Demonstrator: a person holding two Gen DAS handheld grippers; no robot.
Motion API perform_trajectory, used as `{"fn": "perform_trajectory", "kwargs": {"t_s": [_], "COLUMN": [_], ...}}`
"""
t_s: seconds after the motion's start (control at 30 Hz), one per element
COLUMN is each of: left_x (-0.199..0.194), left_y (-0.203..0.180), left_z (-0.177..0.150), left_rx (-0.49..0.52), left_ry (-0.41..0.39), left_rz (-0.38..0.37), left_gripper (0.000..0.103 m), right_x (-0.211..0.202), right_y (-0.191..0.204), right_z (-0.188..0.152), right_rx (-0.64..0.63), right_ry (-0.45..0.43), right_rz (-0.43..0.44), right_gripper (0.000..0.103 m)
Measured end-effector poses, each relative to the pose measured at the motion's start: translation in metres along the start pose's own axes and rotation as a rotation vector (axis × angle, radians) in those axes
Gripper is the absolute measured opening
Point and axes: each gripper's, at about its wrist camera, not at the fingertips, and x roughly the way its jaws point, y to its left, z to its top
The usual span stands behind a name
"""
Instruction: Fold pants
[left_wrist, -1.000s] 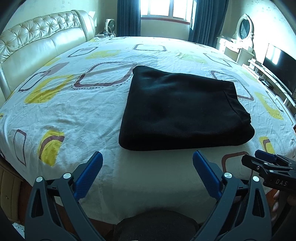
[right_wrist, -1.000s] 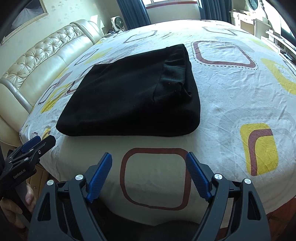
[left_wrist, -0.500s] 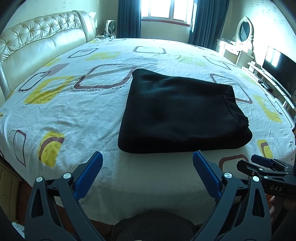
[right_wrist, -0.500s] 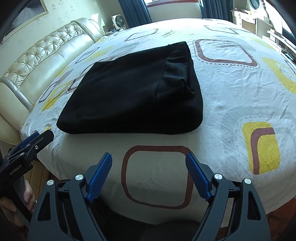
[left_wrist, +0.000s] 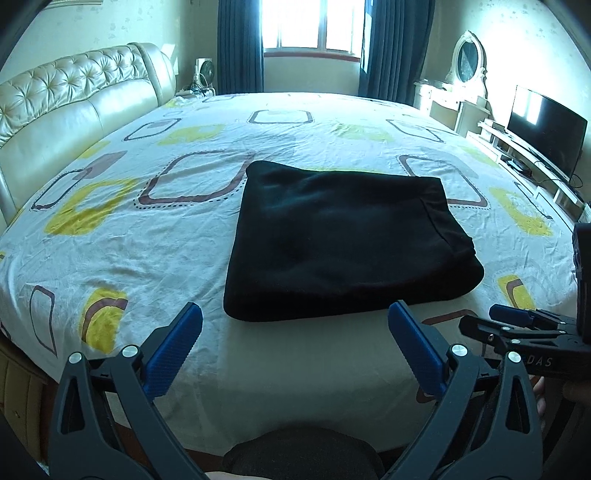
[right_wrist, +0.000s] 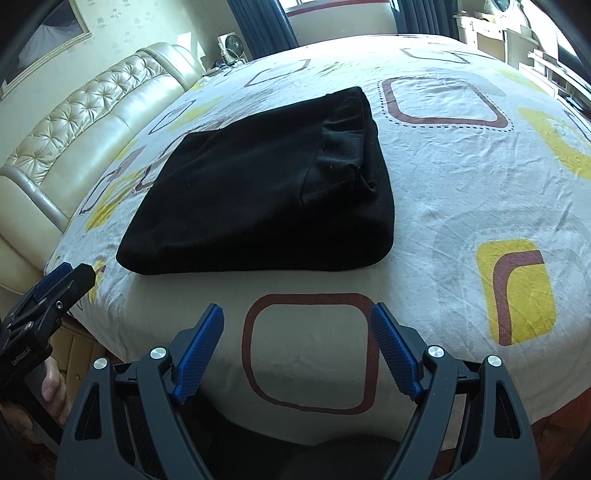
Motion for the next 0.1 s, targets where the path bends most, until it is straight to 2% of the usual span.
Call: {"fn": "perform_trajectory", "kwargs": {"t_s": [0.1], "left_x": [0.006], "left_y": [0.029], "left_z": [0.022], "left_rx": [-0.060], "left_ry": [0.000], "left_rz": [-0.002], "left_gripper": [0.101], "right_x": [-0.012], "right_y": [-0.012], "right_z": [0.017], "right_rx": [0.035], "right_ry": [-0.033], "right_rz": [0.023], "right_gripper": [0.081]}}
